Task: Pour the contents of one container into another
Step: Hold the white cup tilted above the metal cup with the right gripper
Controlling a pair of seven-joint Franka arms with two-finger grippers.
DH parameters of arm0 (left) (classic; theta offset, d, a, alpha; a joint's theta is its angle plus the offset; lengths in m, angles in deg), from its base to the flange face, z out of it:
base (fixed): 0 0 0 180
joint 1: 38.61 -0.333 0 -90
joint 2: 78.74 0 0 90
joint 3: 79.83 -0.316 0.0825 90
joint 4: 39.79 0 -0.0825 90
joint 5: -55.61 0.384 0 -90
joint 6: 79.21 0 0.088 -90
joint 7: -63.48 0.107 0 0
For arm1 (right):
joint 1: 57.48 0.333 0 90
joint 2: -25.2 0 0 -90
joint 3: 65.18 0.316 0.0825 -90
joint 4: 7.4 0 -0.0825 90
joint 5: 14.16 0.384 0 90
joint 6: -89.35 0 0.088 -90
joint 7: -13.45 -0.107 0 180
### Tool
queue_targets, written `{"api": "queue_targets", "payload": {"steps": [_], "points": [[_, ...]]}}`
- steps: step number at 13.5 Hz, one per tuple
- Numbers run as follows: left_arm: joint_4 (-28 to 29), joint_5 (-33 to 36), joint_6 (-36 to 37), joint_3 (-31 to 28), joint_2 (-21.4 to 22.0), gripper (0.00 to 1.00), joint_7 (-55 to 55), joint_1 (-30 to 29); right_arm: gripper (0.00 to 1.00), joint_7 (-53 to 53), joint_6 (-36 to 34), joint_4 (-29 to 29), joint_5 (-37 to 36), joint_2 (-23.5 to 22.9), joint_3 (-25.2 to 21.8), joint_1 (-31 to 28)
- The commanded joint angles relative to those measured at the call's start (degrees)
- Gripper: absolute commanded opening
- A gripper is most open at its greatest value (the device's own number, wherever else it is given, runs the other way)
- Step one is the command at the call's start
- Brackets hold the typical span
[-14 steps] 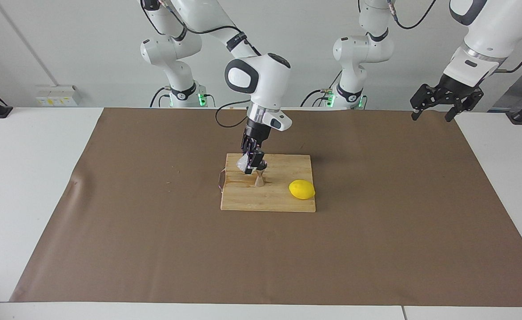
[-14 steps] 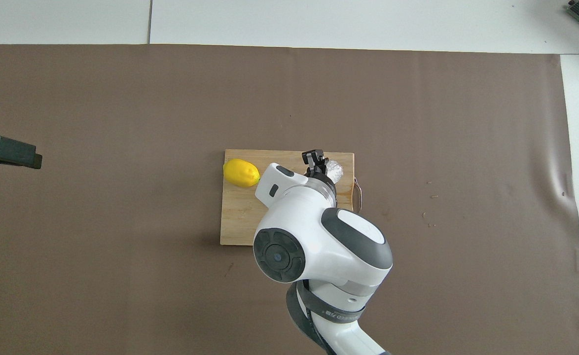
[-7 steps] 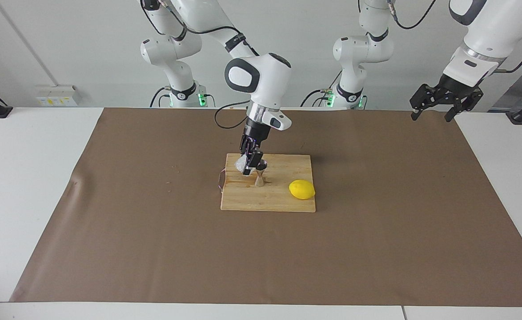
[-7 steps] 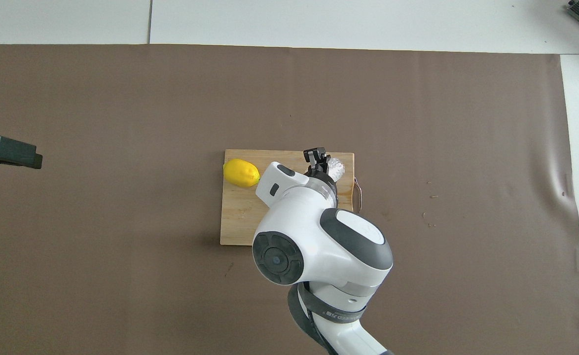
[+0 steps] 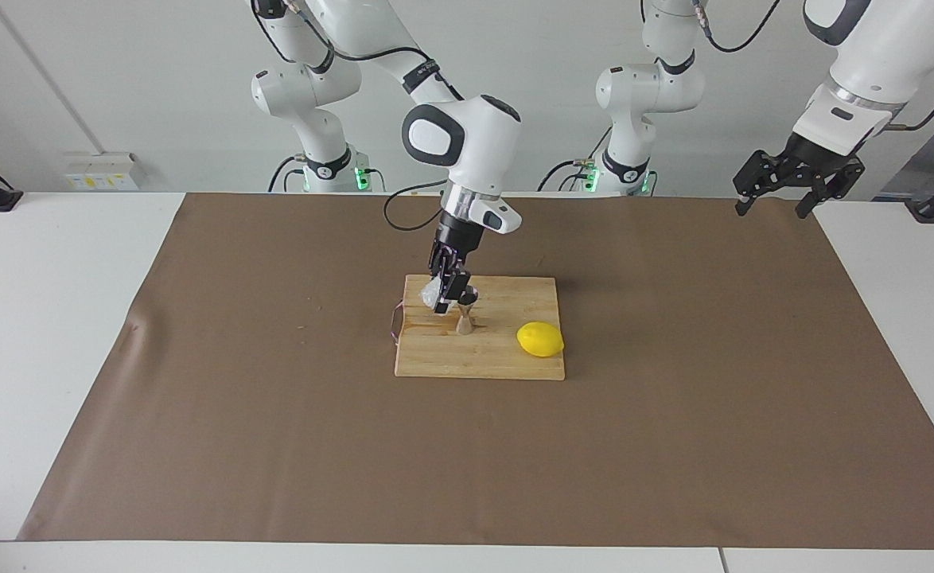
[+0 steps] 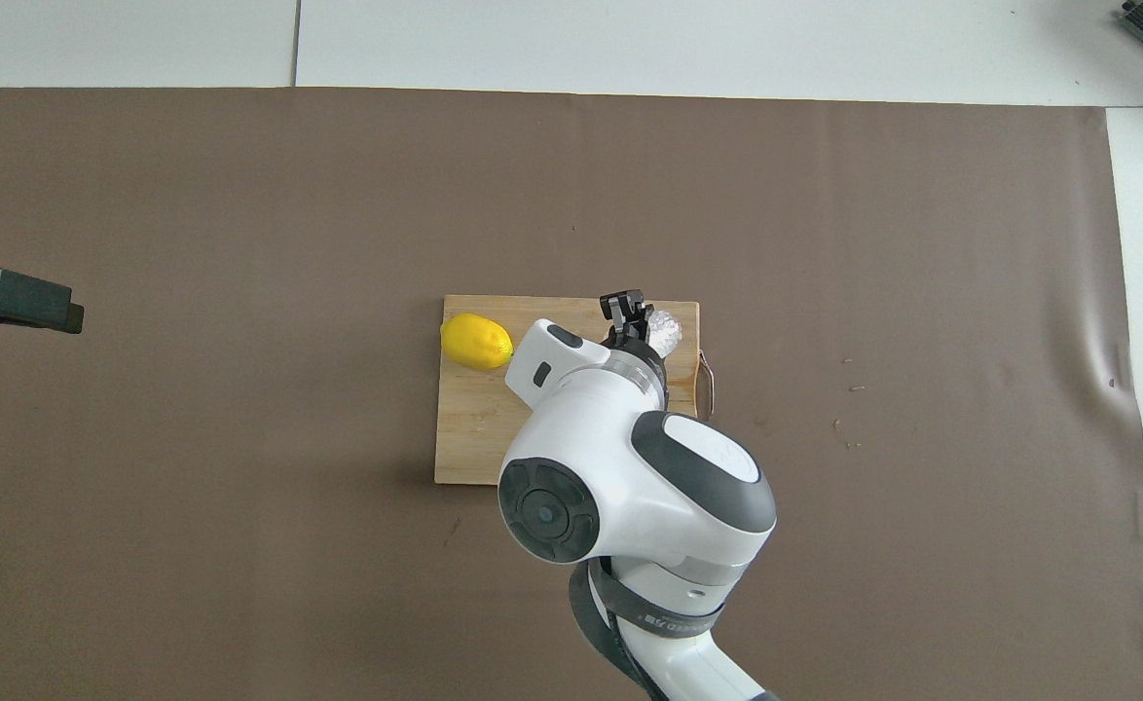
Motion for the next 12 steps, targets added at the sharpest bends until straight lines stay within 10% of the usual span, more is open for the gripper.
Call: {"api": "queue_targets", "payload": {"steps": [1, 12], "points": [[0.5, -0.4, -0.5, -0.2, 0.4, 1.00, -0.7, 0.5, 0.11, -0.5, 0.5, 0.9, 2.8, 1.7, 0.4, -0.6], [0.5, -0.2, -0.6, -0.1, -0.1, 1.00, -0.7, 0.7, 0.11, 1.9, 0.6, 0.3, 12.2, 3.3, 0.4, -1.9]]}}
